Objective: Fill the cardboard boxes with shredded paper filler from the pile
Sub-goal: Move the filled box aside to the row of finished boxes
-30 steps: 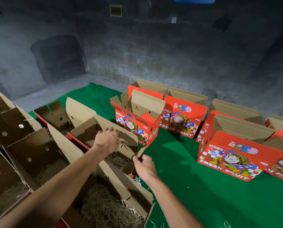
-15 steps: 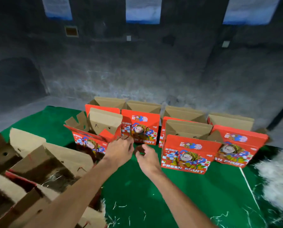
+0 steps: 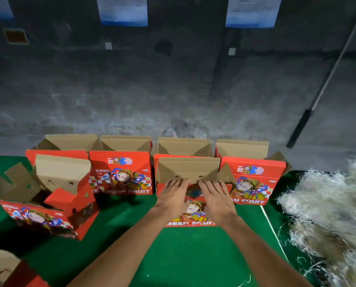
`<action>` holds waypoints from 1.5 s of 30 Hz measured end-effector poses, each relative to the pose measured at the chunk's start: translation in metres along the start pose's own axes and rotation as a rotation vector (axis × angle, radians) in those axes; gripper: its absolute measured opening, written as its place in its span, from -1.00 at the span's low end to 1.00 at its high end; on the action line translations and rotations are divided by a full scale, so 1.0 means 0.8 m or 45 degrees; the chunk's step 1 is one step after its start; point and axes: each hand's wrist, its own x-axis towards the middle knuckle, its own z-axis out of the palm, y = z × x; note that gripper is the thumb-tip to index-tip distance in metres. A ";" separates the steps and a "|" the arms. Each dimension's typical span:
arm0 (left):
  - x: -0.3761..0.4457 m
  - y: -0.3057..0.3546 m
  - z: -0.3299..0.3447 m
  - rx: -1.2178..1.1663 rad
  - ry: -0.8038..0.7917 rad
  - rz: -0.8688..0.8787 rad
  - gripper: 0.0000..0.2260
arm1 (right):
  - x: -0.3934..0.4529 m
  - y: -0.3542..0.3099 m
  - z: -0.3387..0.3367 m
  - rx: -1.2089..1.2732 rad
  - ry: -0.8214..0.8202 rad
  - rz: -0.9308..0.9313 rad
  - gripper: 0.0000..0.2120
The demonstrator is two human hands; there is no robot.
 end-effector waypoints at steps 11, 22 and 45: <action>-0.079 0.032 -0.010 -0.111 -0.128 -0.054 -0.82 | -0.070 -0.012 -0.043 0.123 -0.237 -0.133 -0.72; -0.295 0.149 -0.047 -0.229 -0.178 -0.076 -0.80 | -0.307 -0.034 -0.074 0.109 -0.273 -0.232 -0.73; -0.385 0.377 -0.047 -0.363 0.047 -0.210 -0.88 | -0.497 0.081 -0.106 0.795 -0.186 -0.185 -0.88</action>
